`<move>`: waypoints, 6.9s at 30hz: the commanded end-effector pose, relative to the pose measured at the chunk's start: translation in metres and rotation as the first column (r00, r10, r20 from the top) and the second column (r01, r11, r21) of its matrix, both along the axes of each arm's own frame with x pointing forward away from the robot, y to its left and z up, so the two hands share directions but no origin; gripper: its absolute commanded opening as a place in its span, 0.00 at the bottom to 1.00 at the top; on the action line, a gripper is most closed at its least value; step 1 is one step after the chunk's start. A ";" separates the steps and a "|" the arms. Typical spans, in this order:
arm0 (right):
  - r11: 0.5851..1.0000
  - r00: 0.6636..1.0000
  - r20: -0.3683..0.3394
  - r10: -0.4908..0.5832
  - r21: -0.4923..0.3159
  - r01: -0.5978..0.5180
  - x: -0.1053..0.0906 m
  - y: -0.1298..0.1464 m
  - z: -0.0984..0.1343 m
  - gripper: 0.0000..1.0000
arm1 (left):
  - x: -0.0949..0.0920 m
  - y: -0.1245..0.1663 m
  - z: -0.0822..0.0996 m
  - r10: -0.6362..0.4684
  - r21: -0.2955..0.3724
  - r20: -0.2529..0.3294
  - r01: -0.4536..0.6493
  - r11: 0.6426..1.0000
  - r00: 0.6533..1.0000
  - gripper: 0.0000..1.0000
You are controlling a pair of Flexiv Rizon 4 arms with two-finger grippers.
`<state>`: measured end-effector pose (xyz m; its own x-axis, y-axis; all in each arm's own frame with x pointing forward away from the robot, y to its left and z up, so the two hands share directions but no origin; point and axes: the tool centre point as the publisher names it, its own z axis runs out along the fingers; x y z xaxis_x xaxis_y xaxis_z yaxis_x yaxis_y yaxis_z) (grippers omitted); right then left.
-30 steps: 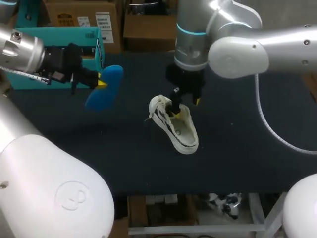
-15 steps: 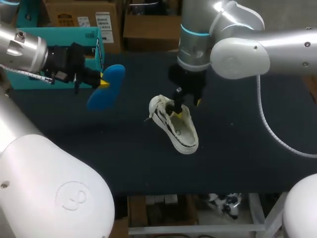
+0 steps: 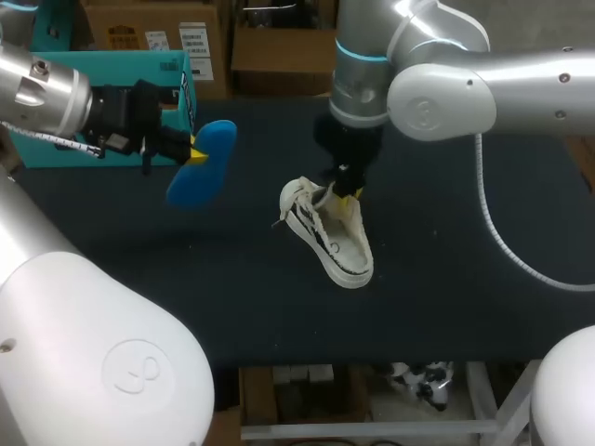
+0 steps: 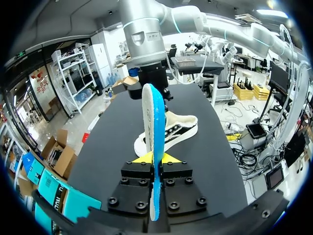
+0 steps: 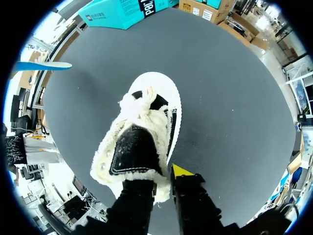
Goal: Open the shoe tongue, take the insole out of the shoe, put the insole back into the shoe, and pack the shoe into the shoebox
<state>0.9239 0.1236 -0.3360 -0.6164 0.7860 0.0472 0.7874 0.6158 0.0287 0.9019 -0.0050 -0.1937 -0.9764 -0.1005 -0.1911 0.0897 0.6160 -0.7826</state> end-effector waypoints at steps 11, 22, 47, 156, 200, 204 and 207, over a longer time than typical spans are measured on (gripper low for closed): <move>0.978 0.977 0.081 -0.195 0.097 0.187 -0.035 0.028 0.029 0.00 | 0.013 -0.003 0.010 -0.347 -0.037 -0.180 0.346 0.937 0.920 0.00; 0.959 0.954 0.148 -0.261 0.150 0.240 -0.033 0.044 0.031 0.00 | 0.017 -0.004 0.013 -0.399 -0.048 -0.170 0.397 0.917 0.901 0.00; 0.925 0.935 0.131 -0.330 0.241 0.293 -0.014 0.026 0.019 1.00 | 0.014 -0.003 0.010 -0.403 -0.049 -0.174 0.400 0.915 0.899 0.00; 0.134 -0.033 -0.984 -0.178 -0.058 0.989 -0.119 0.040 0.067 0.74 | -0.120 -0.161 -0.004 -0.418 -0.313 0.406 0.553 0.772 0.813 0.00; 0.223 0.013 -0.993 -0.118 -0.014 0.975 -0.121 0.044 0.069 0.00 | -0.090 -0.148 -0.018 -0.418 -0.338 0.303 0.507 0.793 0.856 1.00; 0.236 0.018 -0.993 -0.119 -0.011 0.972 -0.124 0.043 0.068 0.00 | -0.079 -0.132 -0.015 -0.439 -0.320 0.272 0.511 0.798 0.856 1.00; 0.243 0.020 -0.993 -0.119 -0.010 0.970 -0.125 0.043 0.066 0.00 | -0.070 -0.123 -0.013 -0.475 -0.305 0.245 0.532 0.790 0.845 1.00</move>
